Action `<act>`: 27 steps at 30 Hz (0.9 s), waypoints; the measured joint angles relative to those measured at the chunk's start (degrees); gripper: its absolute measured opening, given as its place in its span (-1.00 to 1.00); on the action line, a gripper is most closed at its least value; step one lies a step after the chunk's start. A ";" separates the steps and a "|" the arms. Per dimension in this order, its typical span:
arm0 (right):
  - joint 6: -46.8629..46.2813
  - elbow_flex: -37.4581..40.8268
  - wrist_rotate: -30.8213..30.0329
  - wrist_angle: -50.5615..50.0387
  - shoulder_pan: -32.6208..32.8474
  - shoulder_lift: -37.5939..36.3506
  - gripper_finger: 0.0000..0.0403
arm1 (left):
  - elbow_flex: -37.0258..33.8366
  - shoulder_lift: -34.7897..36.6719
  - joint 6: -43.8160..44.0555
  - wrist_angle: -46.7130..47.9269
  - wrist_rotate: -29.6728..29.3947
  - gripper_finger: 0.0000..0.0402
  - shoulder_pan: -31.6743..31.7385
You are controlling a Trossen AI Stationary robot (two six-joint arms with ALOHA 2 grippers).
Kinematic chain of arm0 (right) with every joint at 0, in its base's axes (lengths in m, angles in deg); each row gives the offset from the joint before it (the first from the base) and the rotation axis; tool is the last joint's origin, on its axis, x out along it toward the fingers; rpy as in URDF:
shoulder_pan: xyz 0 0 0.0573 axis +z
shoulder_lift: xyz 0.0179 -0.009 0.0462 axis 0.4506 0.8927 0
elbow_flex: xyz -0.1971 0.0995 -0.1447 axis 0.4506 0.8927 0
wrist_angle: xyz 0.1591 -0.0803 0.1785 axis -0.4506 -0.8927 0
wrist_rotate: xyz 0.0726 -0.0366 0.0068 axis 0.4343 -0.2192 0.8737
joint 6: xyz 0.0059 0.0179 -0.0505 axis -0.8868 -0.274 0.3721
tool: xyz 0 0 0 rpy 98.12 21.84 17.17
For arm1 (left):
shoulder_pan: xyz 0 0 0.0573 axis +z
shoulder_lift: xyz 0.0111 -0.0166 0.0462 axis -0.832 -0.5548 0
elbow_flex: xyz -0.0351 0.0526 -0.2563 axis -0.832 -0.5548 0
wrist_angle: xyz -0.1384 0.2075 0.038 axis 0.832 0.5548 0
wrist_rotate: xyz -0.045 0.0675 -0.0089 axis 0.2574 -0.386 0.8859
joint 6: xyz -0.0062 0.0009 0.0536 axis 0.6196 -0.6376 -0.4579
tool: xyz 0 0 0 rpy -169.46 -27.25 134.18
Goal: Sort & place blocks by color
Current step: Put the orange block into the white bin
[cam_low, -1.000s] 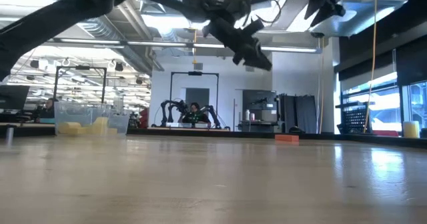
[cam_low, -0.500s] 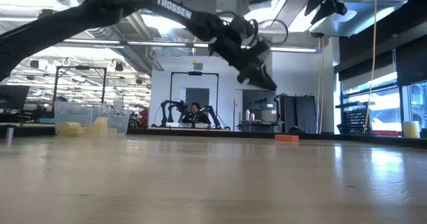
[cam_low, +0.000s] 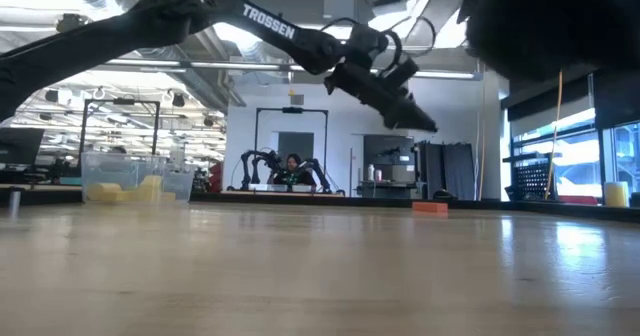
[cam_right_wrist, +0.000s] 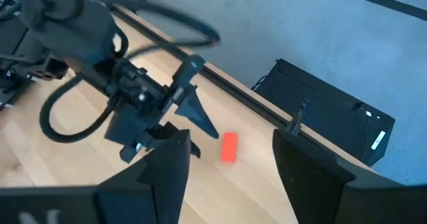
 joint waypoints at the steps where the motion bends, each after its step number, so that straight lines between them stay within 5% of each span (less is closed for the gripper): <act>1: -0.02 0.00 0.00 -0.02 0.00 0.00 0.06 | 0.01 0.04 0.81 -1.11 -0.01 -0.13 0.05; 11: -1.00 0.62 0.69 -1.47 0.00 0.00 0.06 | -0.02 0.99 10.95 4.28 2.04 -0.14 1.45; 20: -6.76 7.63 1.94 4.07 1.53 0.80 0.06 | 0.00 11.22 15.34 14.57 8.37 -0.15 4.84; 27: -7.12 10.88 -11.66 7.88 7.69 6.30 0.06 | 0.09 19.64 14.99 20.10 8.46 -0.15 7.17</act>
